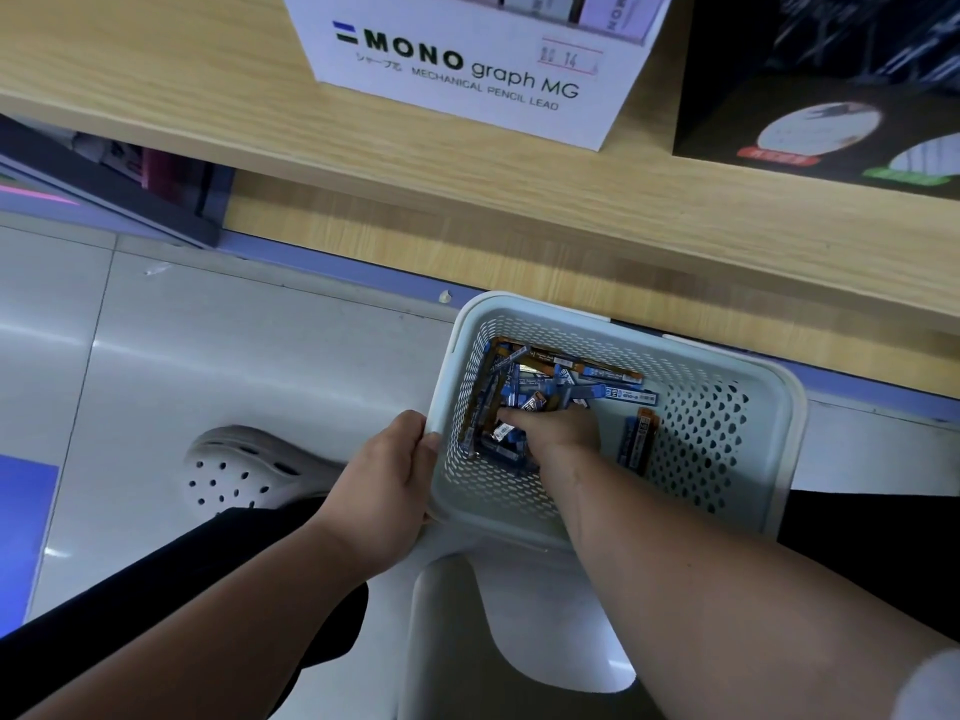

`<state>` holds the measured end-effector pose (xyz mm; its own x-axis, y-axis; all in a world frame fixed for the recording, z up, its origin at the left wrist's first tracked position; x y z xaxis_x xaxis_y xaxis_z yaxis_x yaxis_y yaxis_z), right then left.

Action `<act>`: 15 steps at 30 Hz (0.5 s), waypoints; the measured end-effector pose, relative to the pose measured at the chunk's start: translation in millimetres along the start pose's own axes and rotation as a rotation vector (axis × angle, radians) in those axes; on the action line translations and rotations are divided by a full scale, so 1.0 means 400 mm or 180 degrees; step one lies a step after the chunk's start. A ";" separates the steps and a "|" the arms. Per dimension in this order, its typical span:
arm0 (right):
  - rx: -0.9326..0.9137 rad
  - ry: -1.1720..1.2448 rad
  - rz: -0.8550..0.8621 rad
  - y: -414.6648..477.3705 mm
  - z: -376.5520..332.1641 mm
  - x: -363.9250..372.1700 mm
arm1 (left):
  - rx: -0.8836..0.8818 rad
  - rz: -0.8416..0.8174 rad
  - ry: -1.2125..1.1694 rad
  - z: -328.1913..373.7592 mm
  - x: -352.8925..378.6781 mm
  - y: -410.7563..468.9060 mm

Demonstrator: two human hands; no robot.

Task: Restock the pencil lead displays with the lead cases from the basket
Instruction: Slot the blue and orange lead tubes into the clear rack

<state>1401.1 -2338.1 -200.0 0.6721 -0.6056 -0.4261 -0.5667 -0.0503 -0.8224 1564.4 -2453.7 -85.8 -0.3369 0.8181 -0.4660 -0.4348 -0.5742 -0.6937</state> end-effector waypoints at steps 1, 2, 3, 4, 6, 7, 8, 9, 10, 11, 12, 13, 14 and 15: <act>-0.0003 0.0037 -0.0005 -0.001 0.003 0.004 | -0.0005 0.0000 0.0003 0.000 0.000 0.000; -0.0004 0.0091 0.0002 -0.002 0.005 0.007 | -0.0009 0.0000 -0.0002 0.000 -0.001 0.001; 0.0005 0.0144 0.0015 -0.002 0.007 0.008 | -0.0021 -0.0004 -0.0013 -0.001 -0.001 0.002; 0.0012 0.0169 0.0031 -0.001 0.009 0.009 | -0.0030 -0.0012 -0.0031 -0.003 -0.002 0.002; 0.0023 0.0180 0.0002 0.004 0.013 0.009 | -0.0044 -0.0029 -0.0037 -0.002 -0.002 0.000; 0.0019 0.0195 -0.0035 0.006 0.015 0.013 | -0.0045 -0.0032 -0.0028 0.000 -0.003 -0.001; -0.0005 0.0209 -0.0080 0.007 0.015 0.019 | -0.0038 -0.0030 -0.0025 0.001 -0.003 -0.002; -0.0021 0.0187 -0.0126 0.005 0.014 0.026 | -0.0047 -0.0026 -0.0017 0.002 -0.003 -0.002; -0.0038 0.0144 -0.0169 0.004 0.012 0.032 | -0.0046 -0.0023 -0.0016 0.003 -0.003 -0.002; -0.0045 0.0100 -0.0191 0.006 0.012 0.037 | -0.0057 -0.0031 -0.0014 0.002 -0.002 -0.002; -0.0048 0.0085 -0.0200 0.007 0.011 0.038 | -0.0057 -0.0037 -0.0008 0.002 -0.001 -0.001; -0.0051 0.0081 -0.0203 0.009 0.010 0.037 | -0.0063 -0.0037 0.0004 0.002 0.000 -0.001; -0.0061 0.0059 -0.0200 0.011 0.010 0.037 | -0.0051 -0.0026 0.0022 0.002 0.000 -0.001; -0.0076 0.0025 -0.0188 0.012 0.009 0.035 | -0.0037 -0.0011 0.0048 0.003 -0.001 -0.001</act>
<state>1409.6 -2344.0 -211.1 0.7009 -0.6072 -0.3742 -0.5376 -0.1049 -0.8367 1563.8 -2453.8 -84.7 -0.3229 0.8205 -0.4718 -0.4261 -0.5711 -0.7016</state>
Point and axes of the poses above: each hand's wrist, its own y-axis towards the middle knuckle, its own x-axis out of the palm, z = x × y, the point moved 4 cm from there along y, towards the middle knuckle, and after that the axes turned 9 degrees about -x, right-handed, at the moved point
